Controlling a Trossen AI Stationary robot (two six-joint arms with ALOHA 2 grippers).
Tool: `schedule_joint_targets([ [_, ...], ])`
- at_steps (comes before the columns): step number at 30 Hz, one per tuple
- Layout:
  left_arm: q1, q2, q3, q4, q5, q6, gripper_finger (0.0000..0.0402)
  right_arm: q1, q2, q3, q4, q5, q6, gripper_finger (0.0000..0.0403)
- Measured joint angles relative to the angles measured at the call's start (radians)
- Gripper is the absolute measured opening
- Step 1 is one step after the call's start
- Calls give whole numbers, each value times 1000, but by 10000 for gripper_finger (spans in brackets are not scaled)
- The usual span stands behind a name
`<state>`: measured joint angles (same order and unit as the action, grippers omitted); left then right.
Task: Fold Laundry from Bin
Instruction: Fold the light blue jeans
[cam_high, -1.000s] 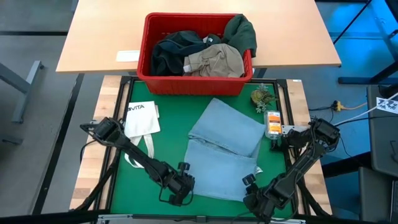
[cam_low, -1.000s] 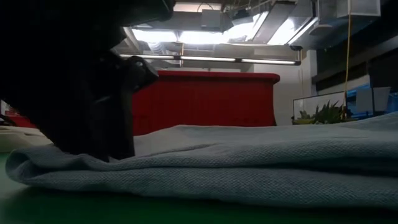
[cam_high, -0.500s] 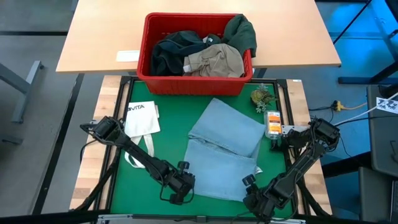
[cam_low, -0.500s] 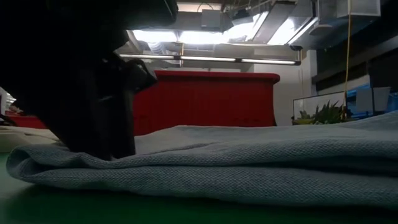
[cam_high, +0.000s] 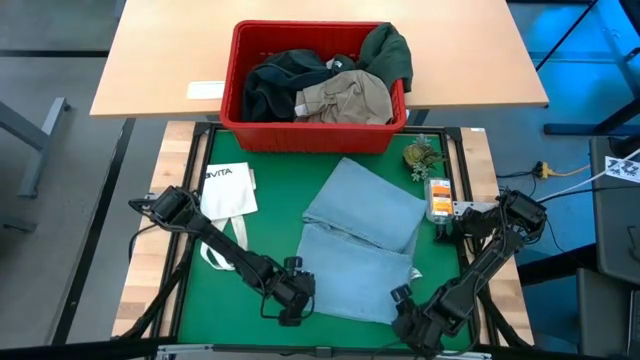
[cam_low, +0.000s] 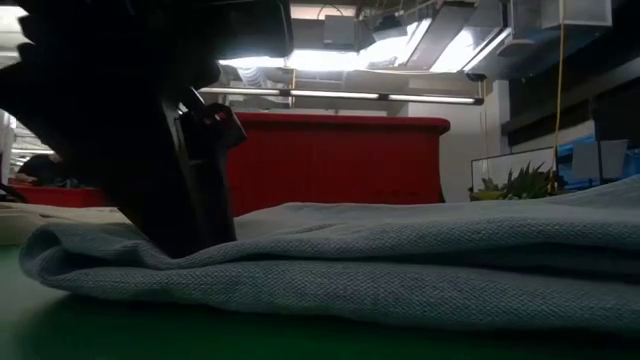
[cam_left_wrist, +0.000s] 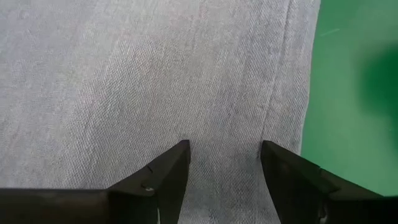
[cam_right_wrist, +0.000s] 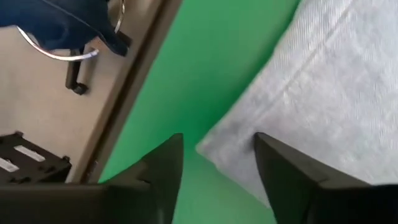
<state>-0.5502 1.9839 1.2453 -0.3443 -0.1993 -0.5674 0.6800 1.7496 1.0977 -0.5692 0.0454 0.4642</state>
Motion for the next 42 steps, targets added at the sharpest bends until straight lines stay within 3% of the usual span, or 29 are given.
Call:
schedule_joint_targets([
  [3, 0, 0, 0, 0, 2, 0, 192, 0, 0, 0, 45, -18, 3, 245],
  [7, 0, 0, 0, 1, 2, 0, 189, 0, 0, 0, 122, -117, 2, 275],
  [14, 0, -1, 0, 1, 2, 0, 190, 1, 0, 1, 180, -138, 3, 281],
  [23, 0, -1, 0, 2, 2, -1, 190, 0, -4, 75, 115, -10, -48, 269],
  [30, 0, -1, 0, 2, 2, -1, 190, 0, -6, 166, -73, 278, 44, 269],
  [42, 0, -1, 0, 5, 2, -2, 190, 30, 109, 165, -128, 296, 111, 269],
])
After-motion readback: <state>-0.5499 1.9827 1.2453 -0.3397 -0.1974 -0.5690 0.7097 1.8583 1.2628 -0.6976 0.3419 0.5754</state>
